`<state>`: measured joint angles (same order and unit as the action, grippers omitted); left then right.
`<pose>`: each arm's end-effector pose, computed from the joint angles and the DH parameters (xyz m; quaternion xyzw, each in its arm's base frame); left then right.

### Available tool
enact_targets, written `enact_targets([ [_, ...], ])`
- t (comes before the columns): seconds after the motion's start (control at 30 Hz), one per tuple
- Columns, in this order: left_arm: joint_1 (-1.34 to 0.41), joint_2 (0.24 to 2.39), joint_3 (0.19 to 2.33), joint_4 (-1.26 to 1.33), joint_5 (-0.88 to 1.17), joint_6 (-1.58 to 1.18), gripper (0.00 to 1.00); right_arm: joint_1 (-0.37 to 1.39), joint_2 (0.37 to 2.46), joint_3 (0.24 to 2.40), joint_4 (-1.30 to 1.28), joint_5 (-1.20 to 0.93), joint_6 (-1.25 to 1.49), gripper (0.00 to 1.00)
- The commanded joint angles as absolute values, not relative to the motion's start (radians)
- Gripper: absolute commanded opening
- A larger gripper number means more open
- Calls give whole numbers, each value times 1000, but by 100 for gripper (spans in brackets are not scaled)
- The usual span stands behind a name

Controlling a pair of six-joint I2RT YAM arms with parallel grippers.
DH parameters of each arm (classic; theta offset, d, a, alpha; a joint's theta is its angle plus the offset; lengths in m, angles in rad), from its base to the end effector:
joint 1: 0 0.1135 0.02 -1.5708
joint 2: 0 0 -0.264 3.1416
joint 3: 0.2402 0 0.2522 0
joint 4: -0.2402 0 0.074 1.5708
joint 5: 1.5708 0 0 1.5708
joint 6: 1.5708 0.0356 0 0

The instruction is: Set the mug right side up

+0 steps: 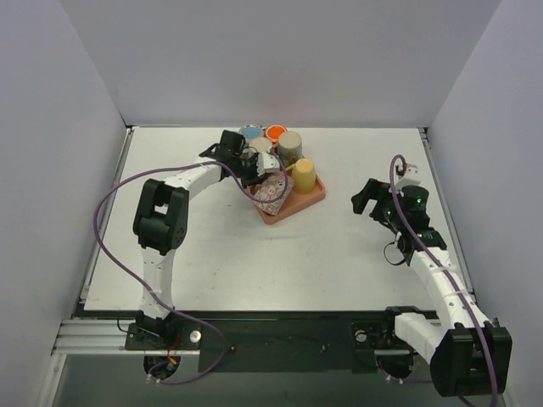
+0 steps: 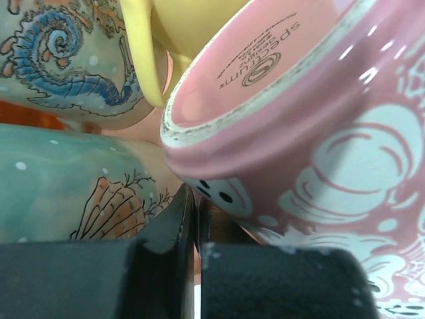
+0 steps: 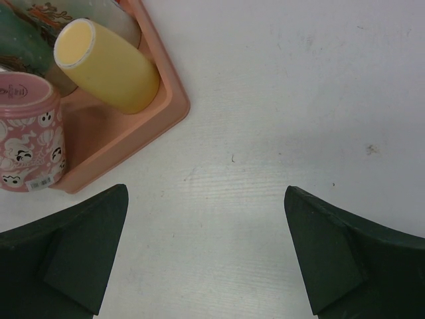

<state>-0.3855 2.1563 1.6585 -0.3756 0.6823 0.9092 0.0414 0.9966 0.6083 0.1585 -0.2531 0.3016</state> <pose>0.4317 -0.1994 0.1914 0.6253 0.6375 -0.2204 0.3924 0.2311 0.0185 0.2732 0.0231 0.7809 0.2026 0.5905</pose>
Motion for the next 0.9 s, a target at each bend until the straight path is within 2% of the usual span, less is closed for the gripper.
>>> enact_targets([
  [0.0,-391,2027,1654,-426,657,969,0,61,950,640,144,-218,293,98],
  [0.17,-394,1968,1699,-471,577,990,0,94,962,701,78,-161,284,97],
  [0.23,-393,1999,1803,-566,575,904,0,118,974,739,34,-153,279,96],
  [0.37,-387,2065,2017,-814,592,564,0,211,962,810,-49,-120,230,95],
  [0.6,-391,1901,1824,-687,575,-184,0,610,911,879,-66,185,26,96],
  [0.7,-391,1829,1763,-672,603,-369,0,820,968,977,-75,357,-46,95],
  [0.77,-393,1789,1697,-640,640,-490,0,895,1037,1058,-95,464,-67,93],
  [0.87,-393,1737,1593,-566,728,-638,0,934,1127,1138,-118,495,-104,89],
])
